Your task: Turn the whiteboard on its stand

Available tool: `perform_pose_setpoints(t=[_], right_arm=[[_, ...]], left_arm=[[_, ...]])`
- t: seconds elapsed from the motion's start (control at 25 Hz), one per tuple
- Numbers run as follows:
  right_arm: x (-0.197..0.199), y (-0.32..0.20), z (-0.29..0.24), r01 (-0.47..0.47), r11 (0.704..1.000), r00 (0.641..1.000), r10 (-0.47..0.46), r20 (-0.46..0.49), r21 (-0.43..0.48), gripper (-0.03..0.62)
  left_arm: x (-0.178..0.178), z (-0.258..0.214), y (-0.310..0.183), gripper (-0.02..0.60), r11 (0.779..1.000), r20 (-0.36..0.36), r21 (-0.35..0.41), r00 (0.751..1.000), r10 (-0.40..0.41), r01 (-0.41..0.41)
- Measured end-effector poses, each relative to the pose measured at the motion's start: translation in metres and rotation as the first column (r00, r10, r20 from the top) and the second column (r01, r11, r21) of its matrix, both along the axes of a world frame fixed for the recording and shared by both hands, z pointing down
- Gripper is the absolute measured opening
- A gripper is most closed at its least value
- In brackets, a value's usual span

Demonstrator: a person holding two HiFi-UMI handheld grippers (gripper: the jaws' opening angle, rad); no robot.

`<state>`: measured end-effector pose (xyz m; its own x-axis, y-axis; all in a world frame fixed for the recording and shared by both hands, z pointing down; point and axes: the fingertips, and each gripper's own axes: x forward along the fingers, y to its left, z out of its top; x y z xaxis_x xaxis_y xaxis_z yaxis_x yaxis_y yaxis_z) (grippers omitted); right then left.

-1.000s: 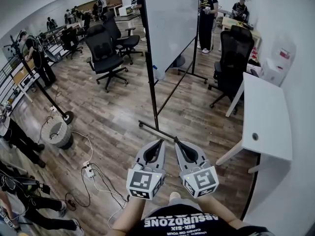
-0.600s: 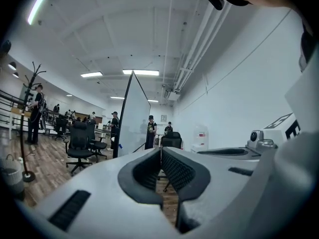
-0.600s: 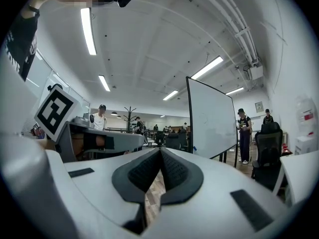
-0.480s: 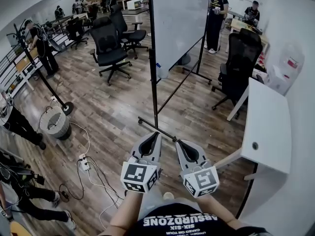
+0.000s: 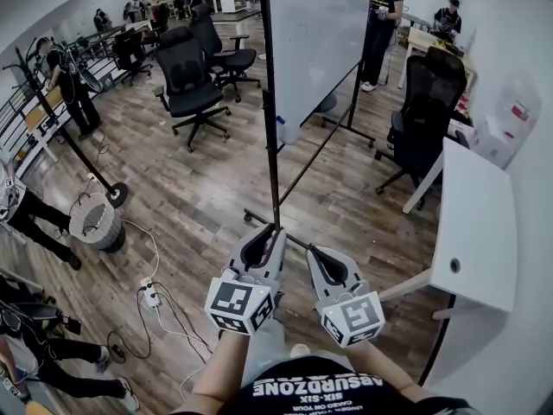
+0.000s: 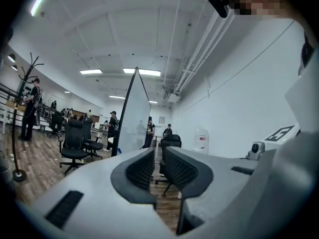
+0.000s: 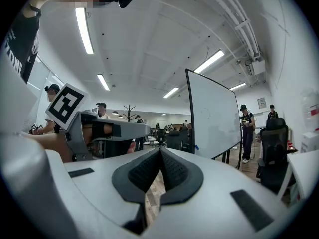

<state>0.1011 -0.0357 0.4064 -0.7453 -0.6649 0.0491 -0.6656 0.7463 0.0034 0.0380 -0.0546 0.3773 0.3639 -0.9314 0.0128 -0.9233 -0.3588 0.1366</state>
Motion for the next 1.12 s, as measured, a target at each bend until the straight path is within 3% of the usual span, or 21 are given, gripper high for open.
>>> perform_pose_setpoints(t=[0.76,1.12], right_arm=[[-0.077,-0.119,-0.01,-0.086,0.996,0.996,0.086,0.001,0.008,-0.002],[-0.099,-0.168,-0.007,-0.176,0.984,0.984,0.176,0.009,-0.002,-0.003]], left_arm=[[-0.085,-0.022,-0.139,0.234,0.996,0.02,0.038,0.997,0.08,-0.081],[-0.114,-0.021,-0.204,0.259,0.991,0.075,0.024,0.989,0.129,-0.131]])
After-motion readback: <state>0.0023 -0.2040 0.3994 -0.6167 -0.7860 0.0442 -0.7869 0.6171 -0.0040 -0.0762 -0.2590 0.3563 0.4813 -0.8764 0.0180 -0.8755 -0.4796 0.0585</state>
